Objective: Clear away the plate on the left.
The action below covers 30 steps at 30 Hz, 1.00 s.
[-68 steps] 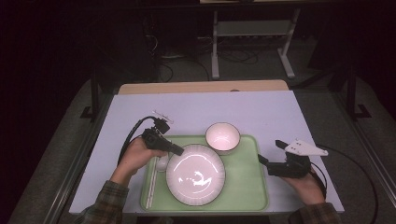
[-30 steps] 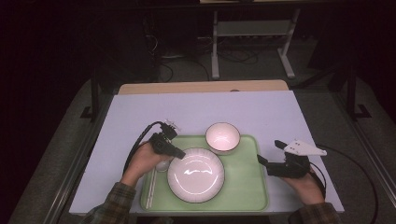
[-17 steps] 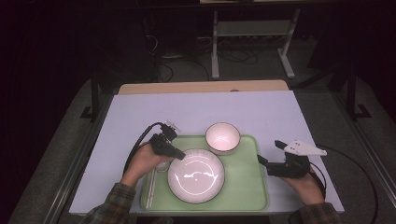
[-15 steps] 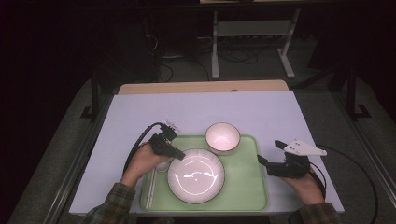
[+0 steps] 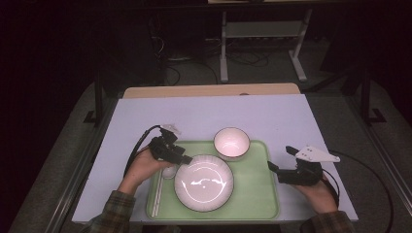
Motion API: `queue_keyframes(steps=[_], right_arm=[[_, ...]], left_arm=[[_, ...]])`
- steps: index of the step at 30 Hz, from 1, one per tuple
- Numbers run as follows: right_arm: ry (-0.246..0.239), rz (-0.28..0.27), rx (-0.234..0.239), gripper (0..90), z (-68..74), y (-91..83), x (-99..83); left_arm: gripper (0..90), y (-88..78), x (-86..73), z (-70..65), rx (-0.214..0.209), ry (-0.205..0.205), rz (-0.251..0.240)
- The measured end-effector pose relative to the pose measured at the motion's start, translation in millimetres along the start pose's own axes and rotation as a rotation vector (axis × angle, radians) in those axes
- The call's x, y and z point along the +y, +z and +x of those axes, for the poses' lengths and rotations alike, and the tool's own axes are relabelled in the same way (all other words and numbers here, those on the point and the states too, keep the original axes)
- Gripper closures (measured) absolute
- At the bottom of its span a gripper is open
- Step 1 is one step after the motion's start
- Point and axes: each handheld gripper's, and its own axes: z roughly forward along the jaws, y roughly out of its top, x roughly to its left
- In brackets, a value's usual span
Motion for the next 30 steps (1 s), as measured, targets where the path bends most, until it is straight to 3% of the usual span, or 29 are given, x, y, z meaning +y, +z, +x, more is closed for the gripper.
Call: queue_keyframes(steps=[3,8,13,17,24,30], right_arm=[[0.004,-0.003,-0.003,13.0,-0.6,-0.5,0.1],[0.006,-0.003,-0.003,13.0,-0.9,-0.5,-0.1],[0.003,-0.003,-0.003,13.0,-0.9,-0.9,-0.1],[0.002,-0.002,-0.004,13.0,-0.5,-0.7,0.0],[0.005,-0.004,-0.006,13.0,-0.6,-1.2,0.0],[0.003,-0.004,-0.006,13.0,-0.6,-1.1,0.0]], left_arm=[[36.4,-8.9,-3.8,-1.7,0.011,0.02,-0.055],[27.4,-23.2,-15.2,-5.9,0.069,0.071,-0.139],[24.1,-37.4,-35.6,-7.1,0.107,0.077,-0.241],[23.4,-47.4,-46.9,-8.0,0.113,0.081,-0.3],[23.0,-66.2,-67.5,-12.3,0.16,0.098,-0.415],[22.5,-76.4,-82.8,-13.8,0.197,0.103,-0.487]])
